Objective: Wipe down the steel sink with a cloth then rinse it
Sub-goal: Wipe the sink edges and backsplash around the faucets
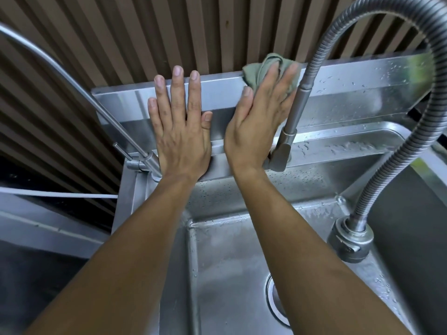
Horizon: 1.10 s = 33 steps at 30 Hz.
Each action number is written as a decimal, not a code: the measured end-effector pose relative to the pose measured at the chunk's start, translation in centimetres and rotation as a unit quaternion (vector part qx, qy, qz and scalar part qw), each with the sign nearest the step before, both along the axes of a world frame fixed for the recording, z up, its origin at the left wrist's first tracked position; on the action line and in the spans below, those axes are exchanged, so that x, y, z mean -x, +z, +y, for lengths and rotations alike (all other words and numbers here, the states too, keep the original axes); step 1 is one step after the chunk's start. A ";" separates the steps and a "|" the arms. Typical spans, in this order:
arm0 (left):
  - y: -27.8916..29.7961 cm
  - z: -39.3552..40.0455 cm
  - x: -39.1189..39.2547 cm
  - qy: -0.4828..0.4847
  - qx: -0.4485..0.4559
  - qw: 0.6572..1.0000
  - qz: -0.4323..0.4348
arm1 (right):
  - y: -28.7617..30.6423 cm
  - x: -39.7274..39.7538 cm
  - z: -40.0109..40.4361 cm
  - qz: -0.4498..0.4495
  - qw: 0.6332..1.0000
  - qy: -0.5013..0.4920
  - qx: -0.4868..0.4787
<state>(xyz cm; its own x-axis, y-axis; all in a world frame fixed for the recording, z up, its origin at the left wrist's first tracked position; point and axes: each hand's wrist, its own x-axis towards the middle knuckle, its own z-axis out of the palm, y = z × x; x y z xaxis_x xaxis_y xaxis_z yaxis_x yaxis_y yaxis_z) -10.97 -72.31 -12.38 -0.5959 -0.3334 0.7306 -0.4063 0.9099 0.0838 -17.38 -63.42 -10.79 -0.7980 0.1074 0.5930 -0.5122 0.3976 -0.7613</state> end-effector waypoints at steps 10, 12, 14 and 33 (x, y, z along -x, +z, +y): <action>0.1 0.2 0.0 0.003 -0.001 1.000 -0.007 | -0.3 0.1 0.3 0.039 0.998 0.049 -0.007; 0.0 0.2 0.0 -0.001 -0.006 1.000 -0.006 | -0.9 -0.3 0.0 0.071 0.989 0.095 -0.088; 0.0 0.1 -0.1 -0.004 -0.012 1.000 -0.006 | -1.4 0.0 0.1 0.096 0.976 0.124 -0.148; 0.1 0.2 -0.4 -0.019 -0.011 1.000 -0.010 | 1.2 -11.7 11.1 -0.159 0.929 0.299 0.147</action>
